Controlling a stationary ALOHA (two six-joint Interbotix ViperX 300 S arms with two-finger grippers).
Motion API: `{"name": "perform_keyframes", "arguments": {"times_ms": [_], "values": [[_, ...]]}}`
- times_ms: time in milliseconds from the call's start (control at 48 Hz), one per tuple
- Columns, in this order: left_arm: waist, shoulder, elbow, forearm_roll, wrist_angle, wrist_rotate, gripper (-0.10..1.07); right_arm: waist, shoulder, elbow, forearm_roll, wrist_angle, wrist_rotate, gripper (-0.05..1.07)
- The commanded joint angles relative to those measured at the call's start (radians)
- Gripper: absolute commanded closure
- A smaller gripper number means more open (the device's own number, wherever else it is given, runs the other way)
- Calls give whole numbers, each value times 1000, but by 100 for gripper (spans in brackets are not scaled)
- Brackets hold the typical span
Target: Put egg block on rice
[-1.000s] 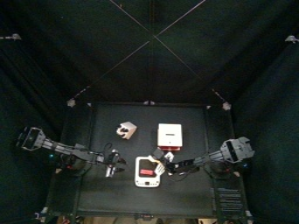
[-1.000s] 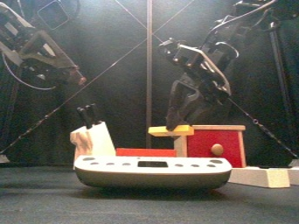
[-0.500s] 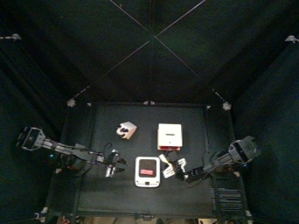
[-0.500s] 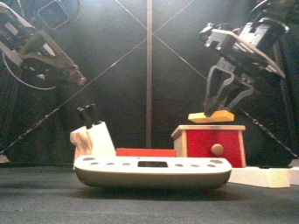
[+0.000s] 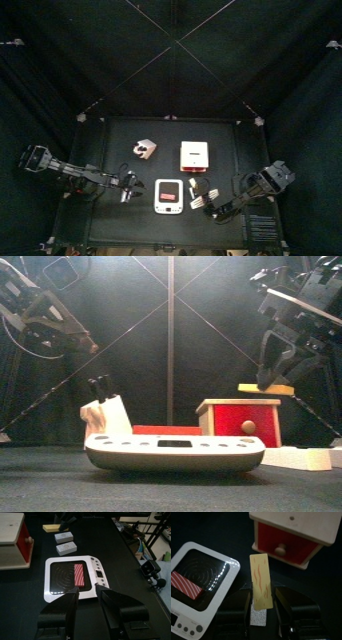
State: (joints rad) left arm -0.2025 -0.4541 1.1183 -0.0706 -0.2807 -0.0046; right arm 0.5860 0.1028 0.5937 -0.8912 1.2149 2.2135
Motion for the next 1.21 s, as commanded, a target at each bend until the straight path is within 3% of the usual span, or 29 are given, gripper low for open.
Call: {"name": "perform_keyframes", "arguments": {"times_ms": [0, 333, 771, 1188], "values": [[-2, -3, -11, -3, -9, 0, 24, 3, 5, -28, 25, 0, 6, 53], [0, -5, -11, -2, -9, 0, 24, -3, 61, -57, 61, -15, 12, 52], [-2, -5, -11, -2, -8, 0, 24, -18, 77, -29, 92, -126, 28, 52], [-2, -5, -8, -2, -8, 0, 24, -31, 81, -18, 98, -143, 29, 52]]}}
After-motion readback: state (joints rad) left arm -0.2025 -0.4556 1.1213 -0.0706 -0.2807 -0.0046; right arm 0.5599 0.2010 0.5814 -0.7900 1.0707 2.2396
